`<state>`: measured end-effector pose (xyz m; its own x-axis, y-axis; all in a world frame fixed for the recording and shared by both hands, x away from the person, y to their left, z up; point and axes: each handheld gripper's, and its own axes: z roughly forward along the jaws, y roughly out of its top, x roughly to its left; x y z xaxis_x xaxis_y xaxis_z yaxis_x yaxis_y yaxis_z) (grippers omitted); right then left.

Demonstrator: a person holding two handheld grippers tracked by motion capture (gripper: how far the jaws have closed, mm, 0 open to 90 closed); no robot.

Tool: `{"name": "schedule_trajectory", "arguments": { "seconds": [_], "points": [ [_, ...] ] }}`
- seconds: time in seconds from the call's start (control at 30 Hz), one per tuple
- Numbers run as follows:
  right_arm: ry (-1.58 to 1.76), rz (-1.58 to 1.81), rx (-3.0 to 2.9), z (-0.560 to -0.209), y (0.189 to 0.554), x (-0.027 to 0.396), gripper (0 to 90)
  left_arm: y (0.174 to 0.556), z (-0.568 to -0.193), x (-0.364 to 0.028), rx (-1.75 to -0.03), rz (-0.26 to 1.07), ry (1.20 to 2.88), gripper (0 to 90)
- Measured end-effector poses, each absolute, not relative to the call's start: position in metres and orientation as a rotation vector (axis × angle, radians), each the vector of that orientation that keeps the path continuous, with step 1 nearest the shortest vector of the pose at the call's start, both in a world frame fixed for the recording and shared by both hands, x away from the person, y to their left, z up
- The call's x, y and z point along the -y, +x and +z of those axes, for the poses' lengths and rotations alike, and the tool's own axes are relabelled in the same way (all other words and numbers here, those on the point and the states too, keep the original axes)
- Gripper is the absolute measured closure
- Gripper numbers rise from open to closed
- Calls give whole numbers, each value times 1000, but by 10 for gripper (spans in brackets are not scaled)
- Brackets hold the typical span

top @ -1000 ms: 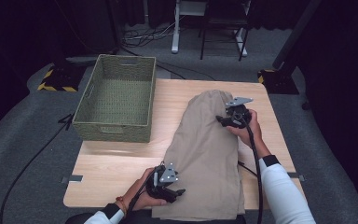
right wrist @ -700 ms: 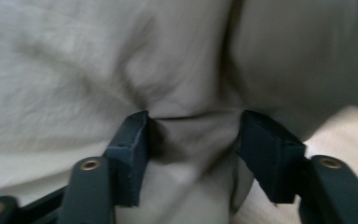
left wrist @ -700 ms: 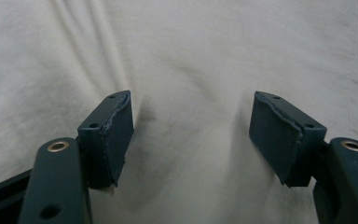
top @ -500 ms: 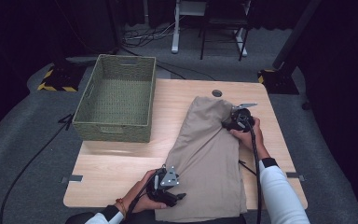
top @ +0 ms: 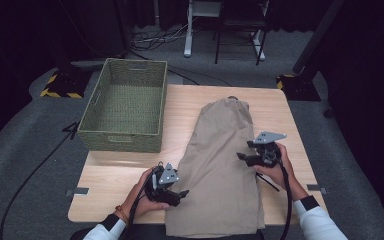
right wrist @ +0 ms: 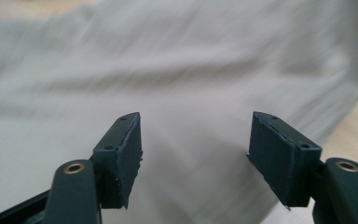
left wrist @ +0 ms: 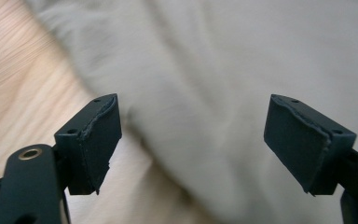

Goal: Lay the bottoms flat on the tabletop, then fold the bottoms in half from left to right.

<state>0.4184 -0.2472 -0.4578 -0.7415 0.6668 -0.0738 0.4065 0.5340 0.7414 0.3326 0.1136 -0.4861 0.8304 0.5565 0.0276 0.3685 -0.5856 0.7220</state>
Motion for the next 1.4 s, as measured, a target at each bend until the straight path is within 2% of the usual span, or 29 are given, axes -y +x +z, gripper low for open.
{"name": "schedule_trajectory", "arguments": {
  "seconds": [0.27, 0.83, 0.93, 1.07, 1.2, 1.4],
  "points": [
    [848, 960, -2531, -481, 385, 246, 361, 342, -500, -106, -688, 274, 2299, 213],
    [980, 911, -2554, -488, 377, 289, 361, 336, -498, -78, -632, 208, 2337, 189],
    [1026, 856, -2558, -485, 376, 298, 362, 334, -492, -75, -587, 244, 2330, 174],
    [1082, 778, -2542, -479, 379, 308, 361, 347, -480, -69, -575, 258, 2319, 158],
    [1138, 940, -2418, -466, 388, 313, 341, 367, -472, -55, -598, 280, 2302, 161],
    [1166, 998, -2302, -459, 411, 312, 342, 407, -467, -25, -651, 321, 2287, 185]
  ]
}}
